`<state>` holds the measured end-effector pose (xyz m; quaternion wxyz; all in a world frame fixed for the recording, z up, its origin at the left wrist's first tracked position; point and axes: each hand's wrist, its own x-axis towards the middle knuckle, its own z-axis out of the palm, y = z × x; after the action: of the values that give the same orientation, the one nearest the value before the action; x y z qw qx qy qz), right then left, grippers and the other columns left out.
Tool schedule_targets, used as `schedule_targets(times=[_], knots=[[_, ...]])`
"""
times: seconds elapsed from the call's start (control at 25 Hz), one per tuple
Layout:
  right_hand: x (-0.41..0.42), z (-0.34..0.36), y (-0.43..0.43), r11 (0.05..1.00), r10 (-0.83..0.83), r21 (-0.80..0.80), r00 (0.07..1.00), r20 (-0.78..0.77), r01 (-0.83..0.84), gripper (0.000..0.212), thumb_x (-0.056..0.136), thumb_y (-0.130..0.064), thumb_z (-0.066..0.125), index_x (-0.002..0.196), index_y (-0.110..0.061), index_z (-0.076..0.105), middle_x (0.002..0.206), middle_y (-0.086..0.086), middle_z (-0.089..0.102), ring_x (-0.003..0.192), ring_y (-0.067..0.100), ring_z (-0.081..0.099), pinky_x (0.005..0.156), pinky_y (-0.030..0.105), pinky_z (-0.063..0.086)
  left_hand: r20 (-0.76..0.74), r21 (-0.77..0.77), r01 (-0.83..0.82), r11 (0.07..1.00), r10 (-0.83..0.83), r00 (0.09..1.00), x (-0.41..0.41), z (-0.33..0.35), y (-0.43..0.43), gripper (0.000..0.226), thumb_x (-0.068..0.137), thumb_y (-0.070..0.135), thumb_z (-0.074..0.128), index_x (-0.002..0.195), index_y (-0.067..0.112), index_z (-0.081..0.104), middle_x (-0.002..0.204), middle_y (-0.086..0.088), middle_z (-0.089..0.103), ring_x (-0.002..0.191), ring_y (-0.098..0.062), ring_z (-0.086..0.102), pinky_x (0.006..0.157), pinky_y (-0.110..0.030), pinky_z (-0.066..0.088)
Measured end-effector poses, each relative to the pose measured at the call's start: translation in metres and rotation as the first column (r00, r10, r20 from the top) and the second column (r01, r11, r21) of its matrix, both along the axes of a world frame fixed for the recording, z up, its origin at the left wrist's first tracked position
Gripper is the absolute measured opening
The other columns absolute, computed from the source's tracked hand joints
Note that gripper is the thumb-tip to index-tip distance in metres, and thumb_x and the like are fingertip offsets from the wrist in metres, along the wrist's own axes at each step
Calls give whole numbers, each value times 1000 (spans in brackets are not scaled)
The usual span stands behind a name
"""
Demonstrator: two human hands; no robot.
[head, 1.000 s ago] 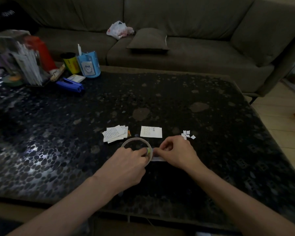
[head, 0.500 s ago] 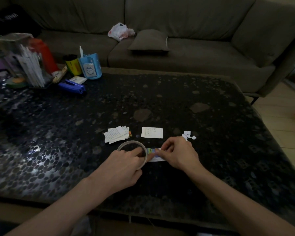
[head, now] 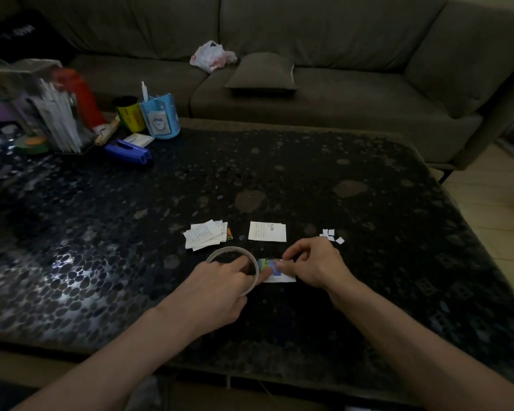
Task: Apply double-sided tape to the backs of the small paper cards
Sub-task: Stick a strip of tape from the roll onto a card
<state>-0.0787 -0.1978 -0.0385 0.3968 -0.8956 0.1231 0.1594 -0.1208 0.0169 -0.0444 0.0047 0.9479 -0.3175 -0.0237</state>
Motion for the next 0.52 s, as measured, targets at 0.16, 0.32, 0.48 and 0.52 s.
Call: schedule_targets(times=[0.16, 0.32, 0.48, 0.52], knots=[[-3, 0, -1, 997, 34, -78, 998, 56, -30, 19, 90, -27, 81, 85, -35, 63, 87, -8, 66, 79, 6, 63, 82, 34, 60, 0, -24, -19, 1000, 19, 1000, 1, -2, 1, 70, 102, 34, 45, 160, 50, 9, 142, 5, 45, 108, -17, 60, 66, -29, 37], [-4, 0, -1, 994, 55, -102, 996, 75, -47, 18, 90, -28, 80, 86, -35, 64, 87, -7, 68, 82, 7, 64, 87, 38, 61, 29, -45, -44, 998, 45, 999, 1, 0, 3, 57, 101, 36, 46, 154, 51, 31, 132, 11, 51, 103, -16, 62, 63, -29, 37], [-2, -2, -3, 993, 50, -107, 996, 79, -41, 17, 89, -30, 82, 83, -33, 67, 81, -9, 67, 77, 6, 63, 83, 37, 61, 49, -51, -52, 997, 54, 997, -1, 2, 10, 38, 96, 34, 58, 134, 39, 58, 127, 7, 61, 94, -20, 67, 60, -33, 41], [-2, -3, -3, 993, 56, -109, 995, 79, -48, 16, 89, -30, 82, 83, -33, 67, 79, -10, 66, 75, 5, 61, 82, 36, 60, 75, -43, -29, 999, 32, 997, -2, 1, 12, 43, 93, 32, 63, 135, 38, 57, 124, 6, 63, 89, -20, 68, 57, -32, 43]])
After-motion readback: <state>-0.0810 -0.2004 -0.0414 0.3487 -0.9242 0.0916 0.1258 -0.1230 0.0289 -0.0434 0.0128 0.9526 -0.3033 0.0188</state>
